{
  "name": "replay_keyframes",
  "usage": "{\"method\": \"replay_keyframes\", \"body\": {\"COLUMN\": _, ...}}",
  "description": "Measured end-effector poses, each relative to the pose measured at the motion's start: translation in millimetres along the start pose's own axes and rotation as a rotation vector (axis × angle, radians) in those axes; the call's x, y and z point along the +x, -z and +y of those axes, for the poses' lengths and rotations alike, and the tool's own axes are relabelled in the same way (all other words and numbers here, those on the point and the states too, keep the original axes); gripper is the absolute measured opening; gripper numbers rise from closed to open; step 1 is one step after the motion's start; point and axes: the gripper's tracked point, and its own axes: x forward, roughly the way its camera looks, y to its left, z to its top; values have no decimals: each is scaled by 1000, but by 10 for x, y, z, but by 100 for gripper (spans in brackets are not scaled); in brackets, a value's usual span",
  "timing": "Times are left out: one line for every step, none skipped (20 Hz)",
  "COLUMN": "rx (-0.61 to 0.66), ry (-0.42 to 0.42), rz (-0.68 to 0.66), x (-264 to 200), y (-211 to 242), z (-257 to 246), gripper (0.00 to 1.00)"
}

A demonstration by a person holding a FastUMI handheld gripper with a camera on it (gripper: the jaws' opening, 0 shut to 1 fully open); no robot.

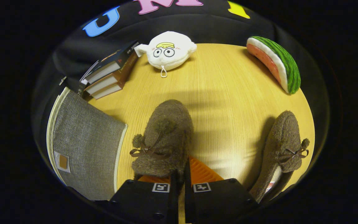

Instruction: Open the storage box then place both shoes into the box .Put the left shoe in first, then the right shoe, with the right side of both shoes facing outward in a uniform manner.

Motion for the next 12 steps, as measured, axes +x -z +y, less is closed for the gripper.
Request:
{"method": "replay_keyframes", "body": {"rx": 8, "ry": 2, "rz": 3, "x": -12, "y": 14, "z": -6, "gripper": 8}}
{"method": "replay_keyframes", "body": {"rx": 5, "ry": 6, "rz": 5, "x": -2, "y": 8, "z": 5, "gripper": 6}}
{"method": "replay_keyframes", "body": {"rx": 3, "ry": 13, "rz": 5, "x": -19, "y": 17, "z": -3, "gripper": 5}}
{"method": "replay_keyframes", "body": {"rx": 6, "ry": 23, "rz": 6, "x": -44, "y": 16, "z": -3, "gripper": 5}}
{"method": "replay_keyframes", "body": {"rx": 10, "ry": 26, "rz": 3, "x": -93, "y": 12, "z": 14, "gripper": 5}}
{"method": "replay_keyframes", "body": {"rx": 21, "ry": 21, "rz": -7, "x": -155, "y": -8, "z": 45, "gripper": 5}}
{"method": "replay_keyframes", "body": {"rx": 36, "ry": 14, "rz": -20, "x": -229, "y": -30, "z": 83, "gripper": 5}}
{"method": "replay_keyframes", "body": {"rx": 54, "ry": 7, "rz": -35, "x": -312, "y": -71, "z": 118, "gripper": 5}}
{"method": "replay_keyframes", "body": {"rx": 70, "ry": 4, "rz": -50, "x": -410, "y": -99, "z": 137, "gripper": 5}}
{"method": "replay_keyframes", "body": {"rx": 85, "ry": 2, "rz": -66, "x": -520, "y": -132, "z": 156, "gripper": 5}}
{"method": "replay_keyframes", "body": {"rx": 97, "ry": -1, "rz": -80, "x": -628, "y": -155, "z": 192, "gripper": 5}}
{"method": "replay_keyframes", "body": {"rx": 108, "ry": -6, "rz": -96, "x": -767, "y": -174, "z": 229, "gripper": 5}}
